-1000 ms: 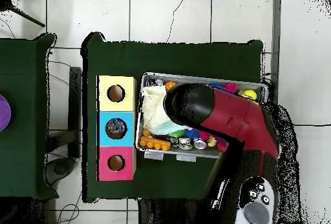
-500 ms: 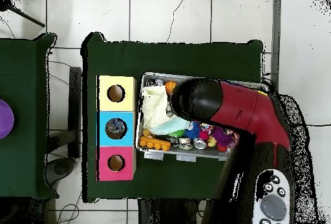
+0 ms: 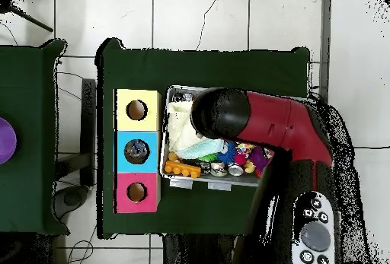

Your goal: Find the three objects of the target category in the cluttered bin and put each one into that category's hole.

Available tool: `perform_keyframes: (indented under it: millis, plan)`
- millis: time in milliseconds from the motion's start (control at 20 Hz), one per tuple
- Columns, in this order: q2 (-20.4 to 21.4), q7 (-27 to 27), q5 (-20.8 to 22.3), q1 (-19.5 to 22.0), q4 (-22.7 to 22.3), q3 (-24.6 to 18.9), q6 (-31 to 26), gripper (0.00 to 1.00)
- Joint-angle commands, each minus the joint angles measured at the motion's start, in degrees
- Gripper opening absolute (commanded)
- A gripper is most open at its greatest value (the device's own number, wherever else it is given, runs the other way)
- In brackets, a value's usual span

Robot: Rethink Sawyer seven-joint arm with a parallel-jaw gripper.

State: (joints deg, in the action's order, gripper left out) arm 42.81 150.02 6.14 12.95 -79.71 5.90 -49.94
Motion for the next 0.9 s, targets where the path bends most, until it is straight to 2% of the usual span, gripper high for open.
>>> perform_keyframes:
  millis: [50,200,400,700,900]
  plan:
    - [-0.97,-13.25,4.11,2.55,-0.73,-6.84,1.47,0.00]
    - [0.06,-13.27,4.89,3.42,-0.72,-6.60,1.45,0.00]
    - [2.38,-14.28,5.99,5.20,0.70,-5.80,-1.32,0.00]
    - [3.35,-19.54,7.67,9.16,4.19,-8.01,-4.54,0.00]
    - [2.77,-21.14,8.66,11.08,5.56,-10.08,-5.02,0.00]
